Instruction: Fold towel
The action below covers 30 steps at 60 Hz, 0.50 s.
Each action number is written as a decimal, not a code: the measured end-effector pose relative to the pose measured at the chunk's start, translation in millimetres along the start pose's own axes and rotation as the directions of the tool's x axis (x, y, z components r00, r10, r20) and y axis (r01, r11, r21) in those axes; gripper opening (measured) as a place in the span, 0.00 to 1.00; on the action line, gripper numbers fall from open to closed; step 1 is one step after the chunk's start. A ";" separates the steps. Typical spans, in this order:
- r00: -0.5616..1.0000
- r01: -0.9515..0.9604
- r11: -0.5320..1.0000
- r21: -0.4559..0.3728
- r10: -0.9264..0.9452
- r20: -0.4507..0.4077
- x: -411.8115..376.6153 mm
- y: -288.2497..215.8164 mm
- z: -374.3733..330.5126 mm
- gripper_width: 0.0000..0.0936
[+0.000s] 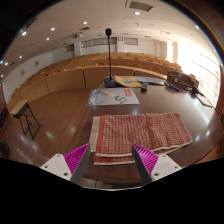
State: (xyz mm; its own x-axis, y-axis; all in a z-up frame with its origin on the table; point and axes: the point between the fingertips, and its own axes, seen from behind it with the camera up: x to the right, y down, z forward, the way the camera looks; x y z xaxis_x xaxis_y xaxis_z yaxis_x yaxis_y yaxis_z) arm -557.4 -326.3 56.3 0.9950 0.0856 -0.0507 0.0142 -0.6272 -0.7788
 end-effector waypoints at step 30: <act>0.974 0.183 0.983 -0.031 -0.186 -0.130 2.3 -13.4 112.5 0.11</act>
State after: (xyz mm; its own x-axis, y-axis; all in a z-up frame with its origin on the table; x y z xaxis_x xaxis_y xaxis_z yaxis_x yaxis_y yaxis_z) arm -566.4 -230.6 -3.7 0.9792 0.0996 0.1766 0.1997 -0.6247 -0.7549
